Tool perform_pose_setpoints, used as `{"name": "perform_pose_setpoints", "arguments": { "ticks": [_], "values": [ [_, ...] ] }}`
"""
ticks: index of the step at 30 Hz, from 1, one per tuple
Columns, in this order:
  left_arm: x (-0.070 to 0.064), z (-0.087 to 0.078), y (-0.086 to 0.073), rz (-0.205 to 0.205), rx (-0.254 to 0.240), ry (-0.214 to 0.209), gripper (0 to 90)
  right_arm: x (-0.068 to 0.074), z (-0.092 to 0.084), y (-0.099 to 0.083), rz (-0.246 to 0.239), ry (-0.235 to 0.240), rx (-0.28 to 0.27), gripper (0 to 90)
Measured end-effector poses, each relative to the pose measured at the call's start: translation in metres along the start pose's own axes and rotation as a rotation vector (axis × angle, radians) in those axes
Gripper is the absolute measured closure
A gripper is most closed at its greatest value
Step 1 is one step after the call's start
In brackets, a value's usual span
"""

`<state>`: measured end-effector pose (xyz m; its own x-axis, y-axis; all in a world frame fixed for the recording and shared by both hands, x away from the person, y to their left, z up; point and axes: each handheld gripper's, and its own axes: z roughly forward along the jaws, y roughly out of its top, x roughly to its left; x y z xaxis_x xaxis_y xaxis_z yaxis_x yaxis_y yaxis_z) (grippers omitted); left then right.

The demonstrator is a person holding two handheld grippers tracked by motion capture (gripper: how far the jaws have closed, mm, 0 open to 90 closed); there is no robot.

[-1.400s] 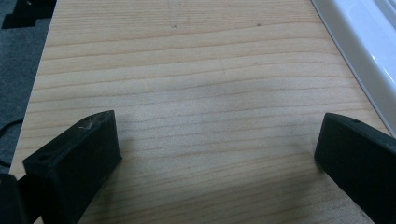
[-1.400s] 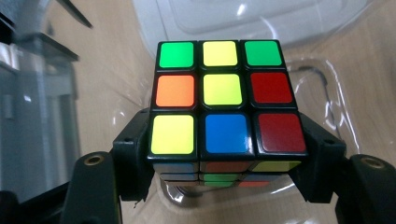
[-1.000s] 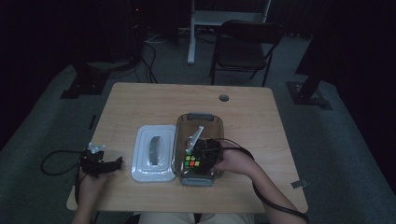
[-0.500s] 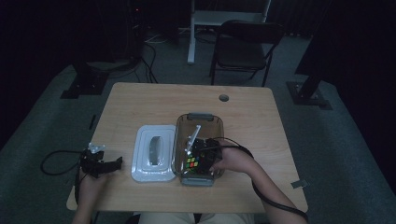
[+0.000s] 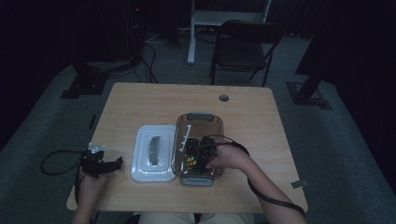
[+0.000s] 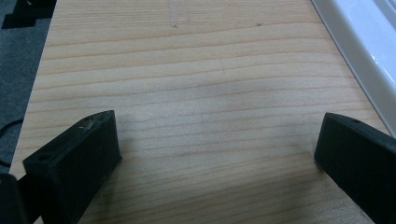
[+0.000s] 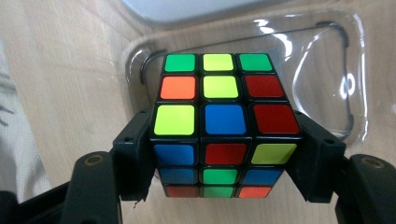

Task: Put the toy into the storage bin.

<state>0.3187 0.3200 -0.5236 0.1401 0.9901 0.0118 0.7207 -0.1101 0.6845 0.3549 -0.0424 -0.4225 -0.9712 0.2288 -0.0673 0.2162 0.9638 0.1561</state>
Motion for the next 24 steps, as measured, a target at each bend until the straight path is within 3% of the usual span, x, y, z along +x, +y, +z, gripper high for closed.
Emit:
{"name": "perform_pose_setpoints", "arguments": {
  "ticks": [10,16,24],
  "values": [
    [0.0000,-0.0001,-0.0001,0.000,0.000,-0.001,0.7,0.0034,0.0067,0.0065,-0.010,0.027,0.074,32.7],
    [0.0000,-0.0003,-0.0004,0.000,-0.001,-0.002,0.6,0.0015,0.0049,0.0076,0.017,0.038,0.049,30.2],
    [-0.0002,-0.0001,-0.0005,-0.003,-0.003,-0.001,0.7,-0.0017,-0.0033,0.0008,0.045,0.053,-0.036,29.4]
  ]
}}
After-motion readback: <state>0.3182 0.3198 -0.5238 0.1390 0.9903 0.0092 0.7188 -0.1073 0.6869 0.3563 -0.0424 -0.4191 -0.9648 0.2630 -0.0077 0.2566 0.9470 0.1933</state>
